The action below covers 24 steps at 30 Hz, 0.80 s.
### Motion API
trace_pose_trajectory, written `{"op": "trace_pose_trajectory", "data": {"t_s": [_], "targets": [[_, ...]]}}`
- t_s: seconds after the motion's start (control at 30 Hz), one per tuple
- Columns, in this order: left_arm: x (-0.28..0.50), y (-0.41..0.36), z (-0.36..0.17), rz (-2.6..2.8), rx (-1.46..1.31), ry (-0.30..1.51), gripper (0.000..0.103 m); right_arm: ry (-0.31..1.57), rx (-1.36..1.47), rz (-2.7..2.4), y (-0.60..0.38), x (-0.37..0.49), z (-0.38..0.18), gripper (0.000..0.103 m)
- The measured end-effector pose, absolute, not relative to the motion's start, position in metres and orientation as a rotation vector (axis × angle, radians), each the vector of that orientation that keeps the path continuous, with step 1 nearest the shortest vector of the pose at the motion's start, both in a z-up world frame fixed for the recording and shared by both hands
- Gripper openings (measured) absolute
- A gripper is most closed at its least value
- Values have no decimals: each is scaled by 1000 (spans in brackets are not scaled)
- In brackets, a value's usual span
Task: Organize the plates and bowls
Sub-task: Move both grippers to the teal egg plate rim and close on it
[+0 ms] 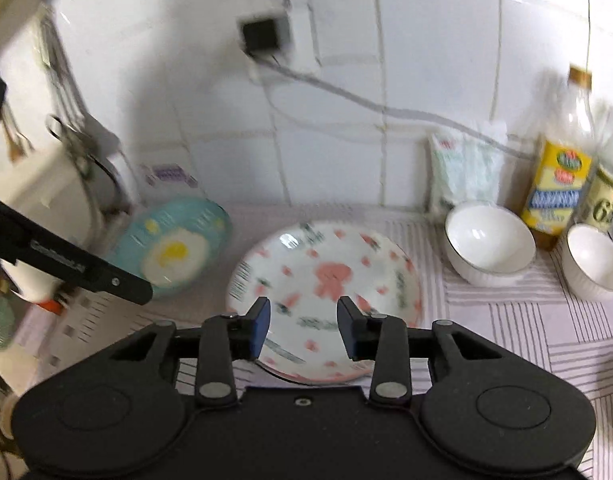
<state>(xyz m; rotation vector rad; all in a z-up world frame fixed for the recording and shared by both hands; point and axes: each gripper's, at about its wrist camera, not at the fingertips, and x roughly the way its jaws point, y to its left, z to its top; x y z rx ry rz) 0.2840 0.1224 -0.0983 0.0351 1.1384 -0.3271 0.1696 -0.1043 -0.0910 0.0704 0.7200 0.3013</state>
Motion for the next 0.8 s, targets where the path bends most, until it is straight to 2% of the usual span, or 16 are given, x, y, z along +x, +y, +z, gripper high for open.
{"op": "trace_pose_trajectory", "data": {"t_s": [0.2,0.4,0.47,0.6,0.8], "targets": [[268,176,-68,-296,23,1060,34,625,80,400,-77,157,-65,56],[262,223,-59,-229,-16,982,41,587,72,517,-43,167,-62,68],[263,236,-61,-214,-39,966,43,575,55,541,-30,173,-64,72],[271,255,-76,-186,-88,940,52,551,23,580,-6,191,-78,80],[293,270,-119,-129,-145,946,55,606,-30,543,30,246,-130,81]]}}
